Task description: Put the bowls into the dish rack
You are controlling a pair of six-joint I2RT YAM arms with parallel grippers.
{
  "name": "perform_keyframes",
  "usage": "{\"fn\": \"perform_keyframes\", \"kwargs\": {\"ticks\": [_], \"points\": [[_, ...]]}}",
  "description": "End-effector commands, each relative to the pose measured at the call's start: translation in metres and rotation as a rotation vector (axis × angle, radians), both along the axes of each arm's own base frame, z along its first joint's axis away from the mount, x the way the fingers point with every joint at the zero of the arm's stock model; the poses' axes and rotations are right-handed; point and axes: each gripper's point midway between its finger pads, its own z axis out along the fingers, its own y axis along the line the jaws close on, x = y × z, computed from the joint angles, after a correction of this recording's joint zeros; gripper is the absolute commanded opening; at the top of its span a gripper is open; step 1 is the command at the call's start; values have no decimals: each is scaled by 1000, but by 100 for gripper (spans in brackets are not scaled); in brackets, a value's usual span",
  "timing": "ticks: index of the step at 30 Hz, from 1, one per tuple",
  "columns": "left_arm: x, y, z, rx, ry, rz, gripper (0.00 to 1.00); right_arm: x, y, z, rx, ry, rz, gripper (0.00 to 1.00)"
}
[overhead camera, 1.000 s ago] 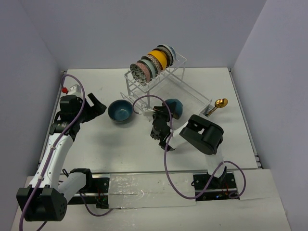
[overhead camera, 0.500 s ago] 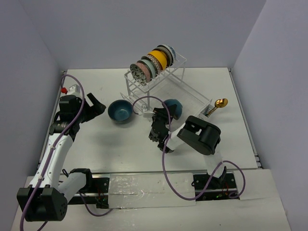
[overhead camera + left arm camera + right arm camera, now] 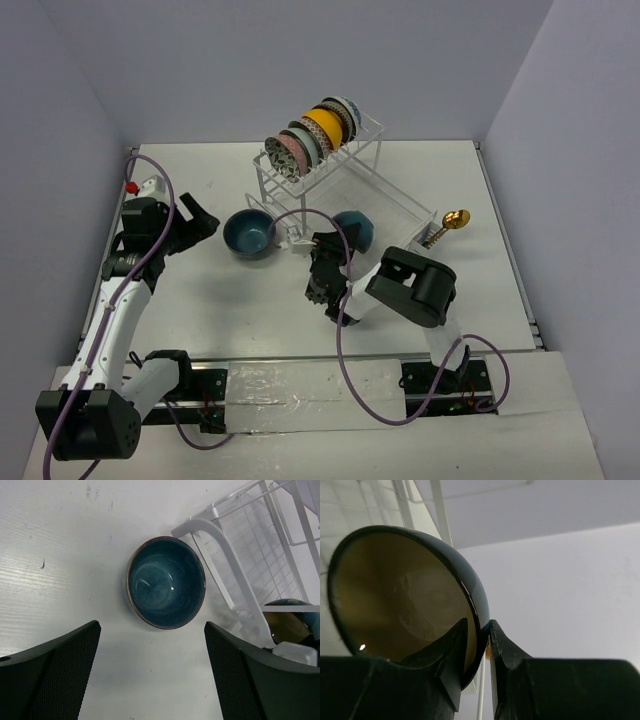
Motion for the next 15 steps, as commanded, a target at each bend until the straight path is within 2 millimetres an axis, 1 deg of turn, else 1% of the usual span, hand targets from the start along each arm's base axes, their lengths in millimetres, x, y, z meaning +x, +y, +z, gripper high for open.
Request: {"fn": "perform_keyframes", "kwargs": {"ticks": [1, 6, 9, 11, 15], "points": [[6, -4, 5, -31, -31, -14, 90, -18, 21, -12, 195, -109, 144, 29], [7, -11, 1, -68, -22, -36, 90, -14, 17, -2, 226, -133, 146, 29], [9, -25, 3, -139, -30, -83, 89, -13, 15, 5, 245, -146, 146, 29], [9, -31, 3, -172, -20, -103, 89, -13, 14, 3, 240, -142, 145, 29], [10, -28, 1, -145, -7, -99, 89, -14, 15, -5, 213, -125, 144, 29]]}}
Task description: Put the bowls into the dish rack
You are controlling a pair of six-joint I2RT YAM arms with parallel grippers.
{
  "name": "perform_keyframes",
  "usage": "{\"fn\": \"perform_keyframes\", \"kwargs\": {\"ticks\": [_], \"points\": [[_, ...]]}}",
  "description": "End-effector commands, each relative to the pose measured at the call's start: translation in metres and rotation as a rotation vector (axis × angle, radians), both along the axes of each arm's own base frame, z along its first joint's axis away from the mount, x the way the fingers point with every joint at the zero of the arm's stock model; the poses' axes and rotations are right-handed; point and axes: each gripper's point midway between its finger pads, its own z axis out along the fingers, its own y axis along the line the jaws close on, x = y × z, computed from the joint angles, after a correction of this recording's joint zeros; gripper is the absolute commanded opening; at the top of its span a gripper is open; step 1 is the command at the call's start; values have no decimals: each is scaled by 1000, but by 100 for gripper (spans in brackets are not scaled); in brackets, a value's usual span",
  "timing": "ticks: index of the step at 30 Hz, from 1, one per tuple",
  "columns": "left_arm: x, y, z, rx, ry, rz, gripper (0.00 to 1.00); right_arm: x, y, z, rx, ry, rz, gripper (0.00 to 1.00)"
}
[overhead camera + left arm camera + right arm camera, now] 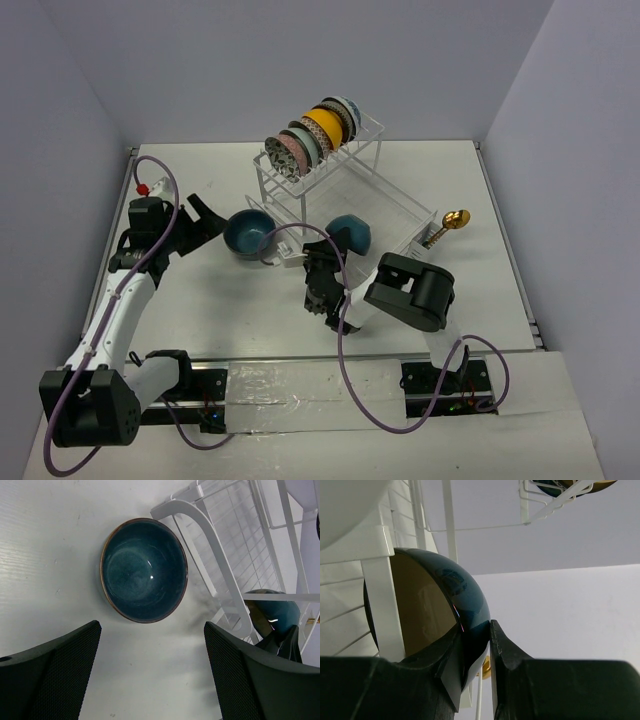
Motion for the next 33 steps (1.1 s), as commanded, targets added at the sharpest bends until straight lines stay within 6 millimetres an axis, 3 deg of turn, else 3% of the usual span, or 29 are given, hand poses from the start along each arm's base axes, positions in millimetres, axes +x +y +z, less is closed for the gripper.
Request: {"fn": "perform_keyframes", "kwargs": {"ticks": [1, 15, 24, 30, 33], "points": [[6, -3, 15, -11, -57, -24, 89, -6, -13, -3, 304, -121, -8, 29], [6, 1, 11, 8, -44, -11, 89, -18, 2, -16, 319, -102, 31, 37], [5, 1, 9, 11, -36, -7, 89, -23, 12, -31, 294, -81, 52, 52], [5, 1, 8, 8, -33, -11, 89, -25, 17, -30, 307, -83, 66, 68], [5, 1, 8, 7, -34, -10, 89, -26, 17, -28, 314, -85, 69, 70]]}}
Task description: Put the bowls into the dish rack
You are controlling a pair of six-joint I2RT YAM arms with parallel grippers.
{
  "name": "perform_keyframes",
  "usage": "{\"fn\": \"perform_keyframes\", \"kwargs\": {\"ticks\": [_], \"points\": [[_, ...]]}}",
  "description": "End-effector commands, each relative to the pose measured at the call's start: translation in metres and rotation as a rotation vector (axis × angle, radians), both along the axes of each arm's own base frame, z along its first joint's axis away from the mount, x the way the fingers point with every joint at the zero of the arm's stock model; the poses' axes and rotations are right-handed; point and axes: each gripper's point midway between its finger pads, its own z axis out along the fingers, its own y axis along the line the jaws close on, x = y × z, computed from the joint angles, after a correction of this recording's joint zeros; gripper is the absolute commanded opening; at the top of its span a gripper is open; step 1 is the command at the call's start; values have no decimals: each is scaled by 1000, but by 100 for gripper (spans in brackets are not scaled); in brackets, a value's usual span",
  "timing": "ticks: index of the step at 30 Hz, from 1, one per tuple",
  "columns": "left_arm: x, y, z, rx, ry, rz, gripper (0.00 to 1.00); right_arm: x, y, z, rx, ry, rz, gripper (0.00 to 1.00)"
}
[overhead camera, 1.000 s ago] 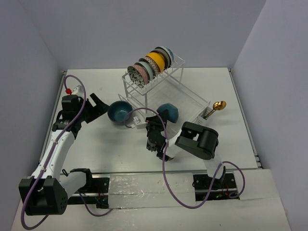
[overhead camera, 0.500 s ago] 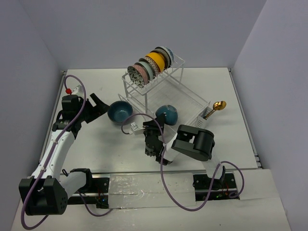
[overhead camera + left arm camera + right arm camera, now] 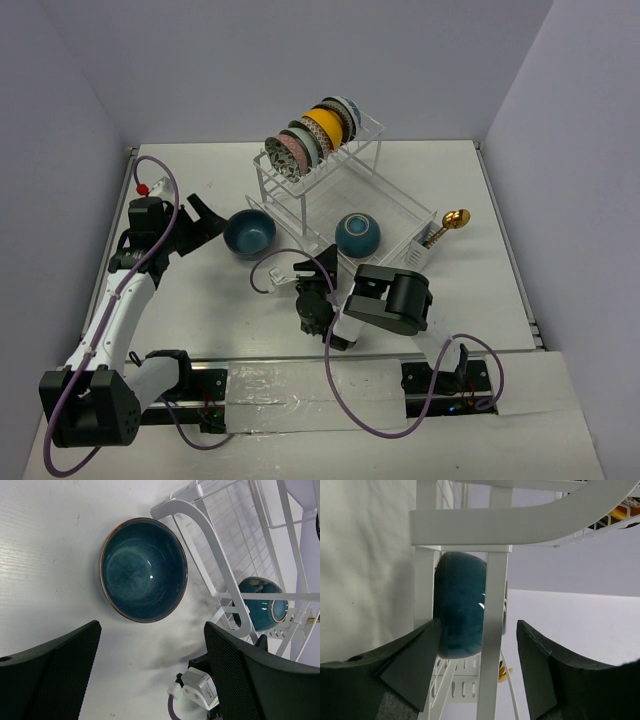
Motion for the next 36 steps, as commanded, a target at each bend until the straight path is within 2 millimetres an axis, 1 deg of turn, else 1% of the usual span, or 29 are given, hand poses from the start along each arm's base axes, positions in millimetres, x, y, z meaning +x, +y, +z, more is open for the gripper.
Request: {"fn": "perform_keyframes", "kwargs": {"ticks": [1, 7, 9, 10, 12, 13, 15, 16, 18, 19, 21, 22, 24, 25, 26, 27, 28, 29, 30, 31, 32, 33, 34, 35, 36], "points": [[5, 1, 8, 7, -35, -7, 89, -3, -6, 31, 434, -150, -12, 71], [5, 2, 8, 13, -35, -1, 89, -8, -5, 46, 481, -164, 3, 77], [5, 3, 9, 15, -37, 1, 90, -10, -5, 57, 518, -175, 10, 78], [5, 3, 9, 15, -37, 1, 90, -11, -5, 66, 546, -185, 13, 78], [5, 3, 8, 17, -34, 3, 90, -14, -6, 75, 570, -192, 19, 79], [6, 4, 9, 18, -36, 4, 90, -15, -8, 84, 594, -202, 19, 80], [6, 4, 10, 19, -37, 9, 90, -17, -9, 94, 613, -210, 25, 81], [6, 4, 10, 21, -37, 10, 90, -19, -11, 103, 641, -220, 26, 81], [6, 6, 9, 25, -36, 15, 90, -22, -11, 114, 672, -229, 35, 82], [6, 6, 9, 28, -35, 20, 90, -24, -13, 124, 704, -239, 38, 82], [5, 8, 9, 31, -32, 29, 90, -26, -13, 131, 738, -241, 47, 83], [5, 10, 8, 34, -28, 39, 90, -27, -13, 135, 727, -229, 48, 83], [4, 12, 7, 41, -23, 52, 90, -27, -13, 136, 796, -217, 48, 83], [4, 13, 8, 45, -25, 60, 90, -28, -14, 140, 778, -194, 50, 83], [3, 16, 6, 54, -19, 74, 90, -28, -13, 138, 863, -188, 53, 83], [3, 18, 7, 61, -21, 82, 90, -28, -12, 132, 812, -147, 55, 83], [2, 19, 9, 67, -23, 86, 90, -30, -16, 142, 857, -143, 61, 83], [2, 20, 8, 73, -22, 91, 90, -30, -12, 144, 962, -134, 69, 83], [1, 20, 8, 72, -21, 90, 90, -31, -13, 134, 891, -79, 62, 83], [0, 19, 9, 70, -23, 86, 90, -33, -9, 141, 1028, -53, 90, 83], [0, 19, 8, 72, -20, 85, 90, -34, -4, 149, 1085, -25, 106, 82], [-1, 19, 7, 72, -17, 84, 90, -39, -2, 143, 1057, 75, 141, 82], [-1, 20, 6, 73, -14, 84, 90, -41, 0, 142, 1095, 125, 154, 82], [-2, 20, 5, 77, -9, 83, 90, -41, 5, 148, 1217, 162, 154, 82], [-2, 20, 5, 78, -7, 83, 90, -44, 1, 140, 1198, 220, 141, 82]]}}
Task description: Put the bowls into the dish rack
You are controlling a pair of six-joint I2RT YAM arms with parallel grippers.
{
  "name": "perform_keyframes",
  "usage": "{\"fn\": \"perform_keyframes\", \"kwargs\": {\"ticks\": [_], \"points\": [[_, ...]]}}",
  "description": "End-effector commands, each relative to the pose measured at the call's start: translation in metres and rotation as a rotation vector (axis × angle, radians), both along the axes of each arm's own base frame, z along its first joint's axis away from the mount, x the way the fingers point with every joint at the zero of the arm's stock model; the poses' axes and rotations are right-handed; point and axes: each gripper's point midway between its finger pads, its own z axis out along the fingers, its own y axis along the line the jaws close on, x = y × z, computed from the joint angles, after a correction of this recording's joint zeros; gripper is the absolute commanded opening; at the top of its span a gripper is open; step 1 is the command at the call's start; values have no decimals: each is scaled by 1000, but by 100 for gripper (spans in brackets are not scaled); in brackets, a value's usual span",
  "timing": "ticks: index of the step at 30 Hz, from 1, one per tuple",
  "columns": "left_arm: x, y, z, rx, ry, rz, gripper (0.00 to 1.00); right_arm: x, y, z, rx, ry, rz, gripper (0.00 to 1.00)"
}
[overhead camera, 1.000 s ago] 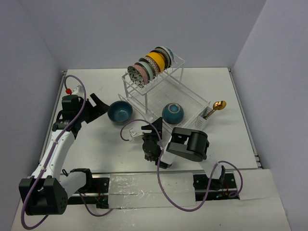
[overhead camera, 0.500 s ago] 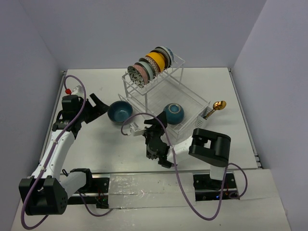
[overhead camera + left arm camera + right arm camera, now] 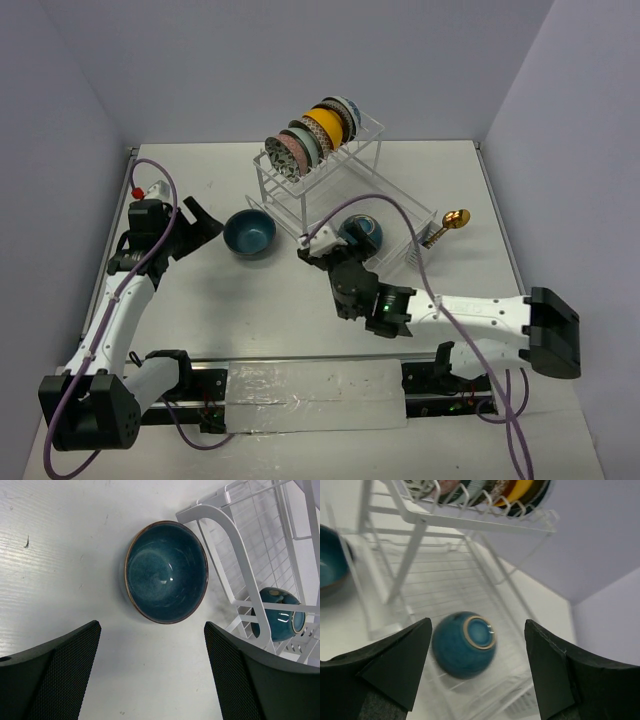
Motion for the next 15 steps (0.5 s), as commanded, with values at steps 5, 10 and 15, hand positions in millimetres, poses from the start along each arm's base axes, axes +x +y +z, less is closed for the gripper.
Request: {"fn": "perform_keyframes", "kwargs": {"ticks": [5, 10, 15], "points": [[0, 7, 10, 34, -31, 14, 90, -19, 8, -23, 324, 382, 155, 77], [-1, 9, 7, 47, -22, 19, 90, -6, -22, -47, 445, 566, 46, 68], [-2, 9, 6, 54, -21, 14, 89, 15, -42, -67, 510, 680, -44, 58]]}}
